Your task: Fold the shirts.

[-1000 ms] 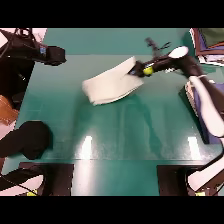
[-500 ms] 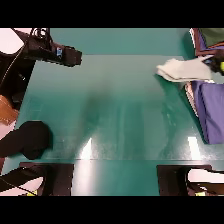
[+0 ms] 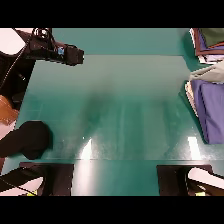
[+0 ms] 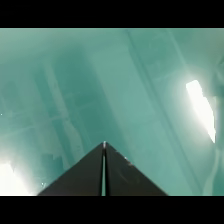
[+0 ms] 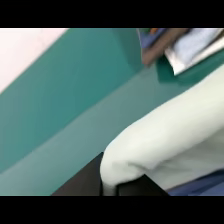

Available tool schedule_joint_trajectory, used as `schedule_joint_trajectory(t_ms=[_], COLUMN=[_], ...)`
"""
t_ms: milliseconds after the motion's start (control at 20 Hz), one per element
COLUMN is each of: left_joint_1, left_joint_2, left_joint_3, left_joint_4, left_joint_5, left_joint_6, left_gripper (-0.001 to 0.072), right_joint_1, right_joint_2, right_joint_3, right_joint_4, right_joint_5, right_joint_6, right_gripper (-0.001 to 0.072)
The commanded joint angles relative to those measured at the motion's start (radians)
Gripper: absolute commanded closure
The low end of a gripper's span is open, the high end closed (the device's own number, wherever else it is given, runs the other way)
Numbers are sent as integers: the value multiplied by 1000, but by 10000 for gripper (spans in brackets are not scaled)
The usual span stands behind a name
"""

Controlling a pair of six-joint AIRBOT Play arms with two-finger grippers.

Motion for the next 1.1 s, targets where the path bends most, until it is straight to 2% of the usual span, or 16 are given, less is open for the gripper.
schedule_joint_trajectory(t_ms=[0,100,250,400,700,750,800,850,1050], left_joint_1=[0,0,0,0,0,0,0,0,0], left_joint_2=[0,0,0,0,0,0,0,0,0], left_joint_3=[0,0,0,0,0,0,0,0,0], left_joint_4=[0,0,1,1,1,1,1,1,0], left_joint_5=[0,-4,-11,-13,-27,-27,-27,-28,-41], left_joint_6=[0,3,3,4,11,11,11,11,9], left_gripper=[680,680,680,680,680,680,679,680,680], right_joint_1=[-10,-25,-92,-159,-291,-313,-337,-352,-297], right_joint_2=[105,152,197,238,370,376,375,367,335], right_joint_3=[-2,-2,-2,-40,-341,-376,-401,-409,-336], right_joint_4=[-22,-71,-100,-268,-520,-537,-539,-529,-361], right_joint_5=[-47,2,172,335,383,382,383,387,435], right_joint_6=[-1,1,11,41,41,41,42,51,58], right_gripper=[697,697,696,696,684,534,261,137,139])
